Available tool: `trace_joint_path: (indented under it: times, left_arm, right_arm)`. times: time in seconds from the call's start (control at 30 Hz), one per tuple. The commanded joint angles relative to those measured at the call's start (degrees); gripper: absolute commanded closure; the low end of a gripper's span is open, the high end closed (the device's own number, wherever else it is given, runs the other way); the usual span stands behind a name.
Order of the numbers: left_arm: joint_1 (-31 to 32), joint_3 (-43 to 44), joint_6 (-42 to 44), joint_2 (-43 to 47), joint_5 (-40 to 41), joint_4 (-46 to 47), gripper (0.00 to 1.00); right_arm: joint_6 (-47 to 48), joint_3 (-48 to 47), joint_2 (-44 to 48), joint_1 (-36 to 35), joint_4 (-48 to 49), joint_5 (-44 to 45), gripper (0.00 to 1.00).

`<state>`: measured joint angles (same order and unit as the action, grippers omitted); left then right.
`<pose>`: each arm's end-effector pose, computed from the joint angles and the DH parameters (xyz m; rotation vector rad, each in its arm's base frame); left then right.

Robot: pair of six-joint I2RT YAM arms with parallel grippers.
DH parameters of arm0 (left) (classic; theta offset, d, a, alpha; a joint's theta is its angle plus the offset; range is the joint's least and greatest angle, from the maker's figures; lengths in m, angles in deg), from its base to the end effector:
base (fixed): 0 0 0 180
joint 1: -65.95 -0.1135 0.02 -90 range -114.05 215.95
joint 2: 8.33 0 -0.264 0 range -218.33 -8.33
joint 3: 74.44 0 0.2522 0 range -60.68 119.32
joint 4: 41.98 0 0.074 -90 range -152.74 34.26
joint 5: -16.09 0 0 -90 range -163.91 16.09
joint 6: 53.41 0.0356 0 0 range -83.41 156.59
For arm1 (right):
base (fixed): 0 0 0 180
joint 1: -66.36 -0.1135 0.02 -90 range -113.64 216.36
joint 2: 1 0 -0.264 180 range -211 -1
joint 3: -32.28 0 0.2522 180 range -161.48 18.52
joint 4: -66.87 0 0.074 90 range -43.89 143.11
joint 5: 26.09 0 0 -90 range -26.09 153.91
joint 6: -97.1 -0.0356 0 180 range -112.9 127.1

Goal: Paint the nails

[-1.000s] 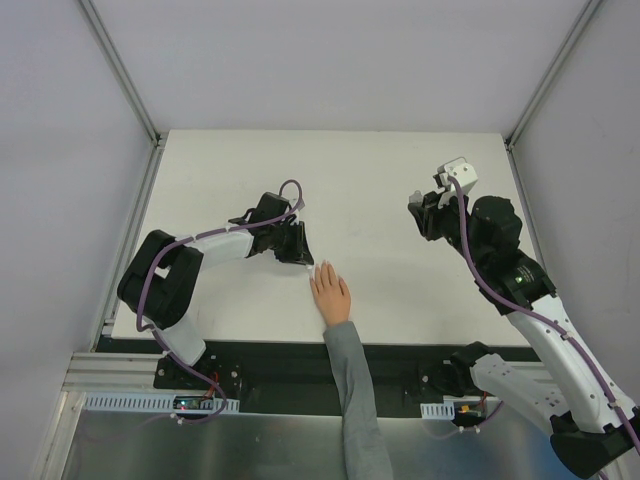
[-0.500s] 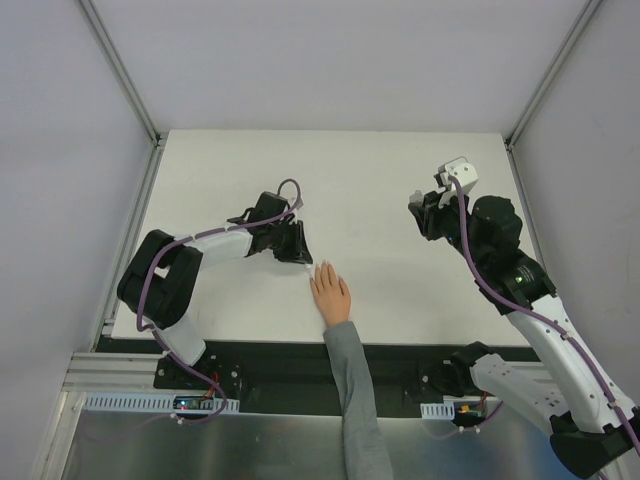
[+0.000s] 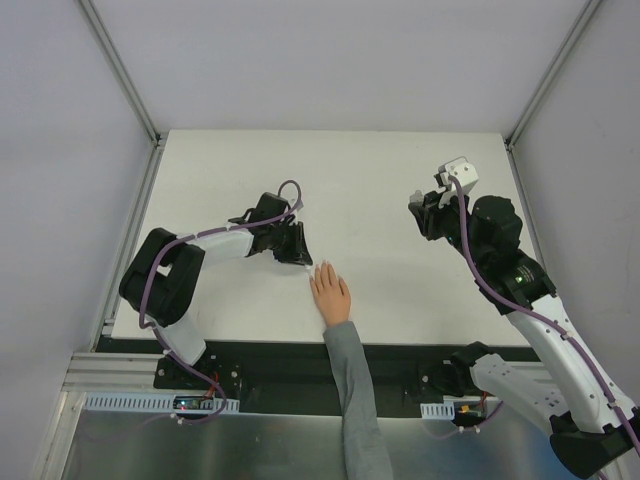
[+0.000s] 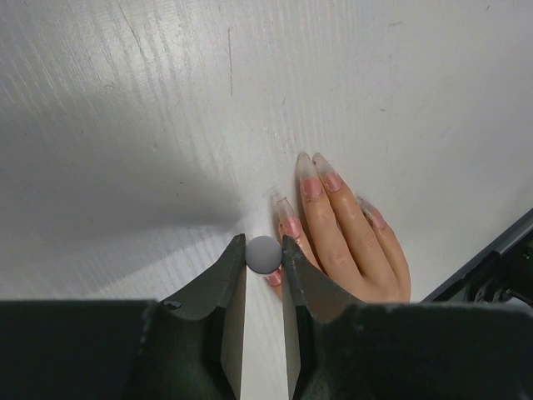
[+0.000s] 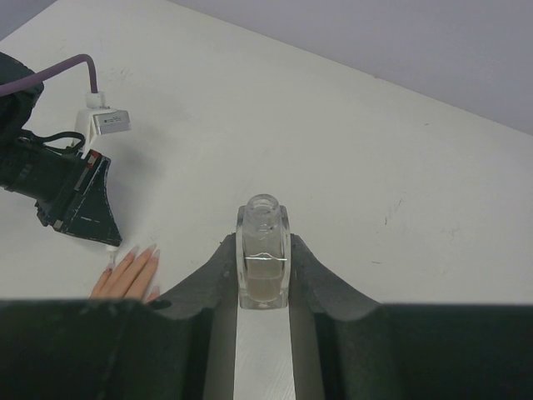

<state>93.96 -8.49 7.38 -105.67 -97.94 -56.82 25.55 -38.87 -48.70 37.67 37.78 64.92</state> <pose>0.2957 -0.1737 0.1671 0.1876 2.5023 -0.9481 0.1606 0.0872 0.3984 -0.6558 1.5365 0.1204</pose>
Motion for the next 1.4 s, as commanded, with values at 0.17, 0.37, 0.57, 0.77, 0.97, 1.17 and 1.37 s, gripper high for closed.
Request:
trace_joint_path:
  times: [0.17, 0.37, 0.57, 0.77, 0.97, 1.17, 1.37]
  left_arm:
    - [-0.94, 2.84, 0.12, 0.13, -1.37, 0.91, 1.00]
    - [-1.47, 3.28, 0.29, 0.66, -1.11, 0.91, 1.00]
    - [-1.99, 3.36, 1.35, 3.72, -0.40, 0.03, 1.00]
    - [-1.99, 3.63, 3.72, 12.15, -3.56, -1.99, 1.00]
    - [-1.91, 5.38, 4.60, 20.42, -11.99, -3.92, 1.00]
    - [-1.03, 3.28, 3.28, 27.46, -14.55, -4.37, 1.00]
    - [0.47, 1.78, 3.11, 30.89, -16.22, -4.46, 1.00]
  right_arm:
    - [-0.88, -0.45, 0.42, 0.47, 1.80, -0.49, 0.99]
    - [-1.14, -0.45, 0.33, 0.47, 1.89, -0.49, 0.99]
    - [-1.58, -1.06, 0.94, 0.56, 1.27, -2.95, 1.00]
    - [-2.37, -1.41, 2.61, 0.48, -1.27, -5.48, 1.00]
    - [-5.36, -2.03, 3.93, 0.39, -5.76, -11.37, 0.99]
    - [-9.05, -3.26, 4.55, 0.47, -9.80, -18.49, 1.00]
    - [-11.95, -1.06, 4.37, -0.66, -9.81, -23.25, 1.00]
